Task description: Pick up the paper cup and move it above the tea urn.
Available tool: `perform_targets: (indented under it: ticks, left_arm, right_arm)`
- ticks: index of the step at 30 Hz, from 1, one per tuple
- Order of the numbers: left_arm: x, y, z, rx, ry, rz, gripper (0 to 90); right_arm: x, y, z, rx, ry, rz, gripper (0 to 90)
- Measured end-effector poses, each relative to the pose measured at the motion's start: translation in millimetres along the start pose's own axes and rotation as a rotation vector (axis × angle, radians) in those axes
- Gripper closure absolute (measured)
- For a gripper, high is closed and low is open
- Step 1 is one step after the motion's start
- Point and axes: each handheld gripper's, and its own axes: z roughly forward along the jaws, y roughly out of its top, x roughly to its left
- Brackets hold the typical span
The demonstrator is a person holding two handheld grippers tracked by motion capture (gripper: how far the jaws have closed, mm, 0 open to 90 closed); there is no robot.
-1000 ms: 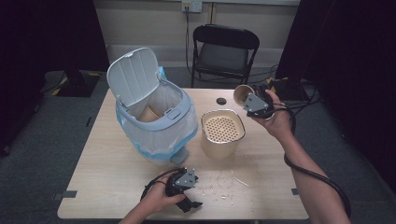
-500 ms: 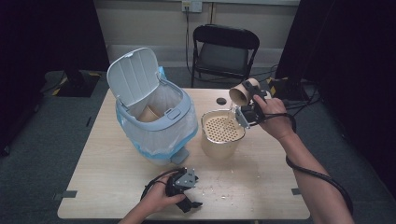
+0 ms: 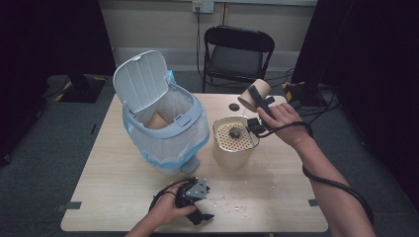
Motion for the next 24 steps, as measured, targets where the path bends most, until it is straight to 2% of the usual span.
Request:
perform_targets:
  ticks: [2, 3, 4, 5, 7, 8, 9, 12, 15, 16, 18, 20, 23, 24]
  left_arm:
    - [0.0, 0.0, 0.0, 0.000, 0.000, 0.000, 8.3]
    - [0.0, 0.0, 0.0, 0.001, 0.000, 0.000, 8.3]
    - [0.0, 0.0, 0.0, 0.001, 0.000, 0.000, 8.3]
    - [0.0, 0.0, 0.0, 0.000, 0.000, 0.001, 8.3]
    - [0.1, 0.0, 0.0, 0.001, -0.001, 0.001, 8.3]
    - [0.0, 0.0, 0.0, 0.000, 0.000, 0.000, 8.3]
    - [-0.1, 0.1, -0.1, 0.001, 0.000, 0.000, 8.3]
    - [-0.1, 0.1, 0.0, 0.002, -0.001, 0.001, 8.2]
    - [-0.2, -0.2, 0.6, -0.005, 0.004, 0.000, 8.1]
    - [-0.2, -0.2, 0.7, -0.005, 0.005, 0.000, 8.1]
    - [-0.3, -0.2, 0.7, -0.006, 0.005, 0.000, 8.1]
    - [-0.2, -0.2, 0.7, -0.006, 0.004, 0.000, 8.1]
    - [-0.1, 0.0, 0.4, -0.003, 0.004, 0.003, 8.1]
    - [-0.1, 0.0, 0.4, -0.003, 0.004, 0.003, 8.1]
  right_arm:
    - [-2.1, -2.2, 0.5, 0.003, 0.029, 0.060, 32.9]
    - [-2.6, -3.9, 1.0, -0.006, 0.080, 0.143, 32.8]
    - [-3.6, -4.9, 1.5, -0.009, 0.102, 0.174, 32.7]
    - [-4.2, -6.8, 1.7, -0.004, 0.149, 0.239, 32.7]
    - [-3.8, -10.9, 2.9, -0.004, 0.249, 0.401, 32.7]
    - [-3.5, -12.2, 3.7, -0.010, 0.273, 0.433, 32.7]
    - [-3.1, -14.0, 4.4, -0.018, 0.321, 0.494, 32.8]
    - [-1.6, -18.9, 5.9, -0.034, 0.414, 0.666, 32.7]
    - [0.5, -25.8, 10.1, -0.040, 0.520, 0.869, 32.6]
    - [0.9, -27.9, 11.0, -0.044, 0.539, 0.910, 32.3]
    - [4.2, -34.1, 16.2, -0.051, 0.632, 1.081, 32.3]
    - [6.0, -39.5, 16.6, -0.059, 0.637, 1.203, 32.2]
    - [9.3, -48.4, 19.4, -0.082, 0.675, 1.428, 32.2]
    - [10.2, -50.7, 20.2, -0.089, 0.682, 1.481, 32.2]
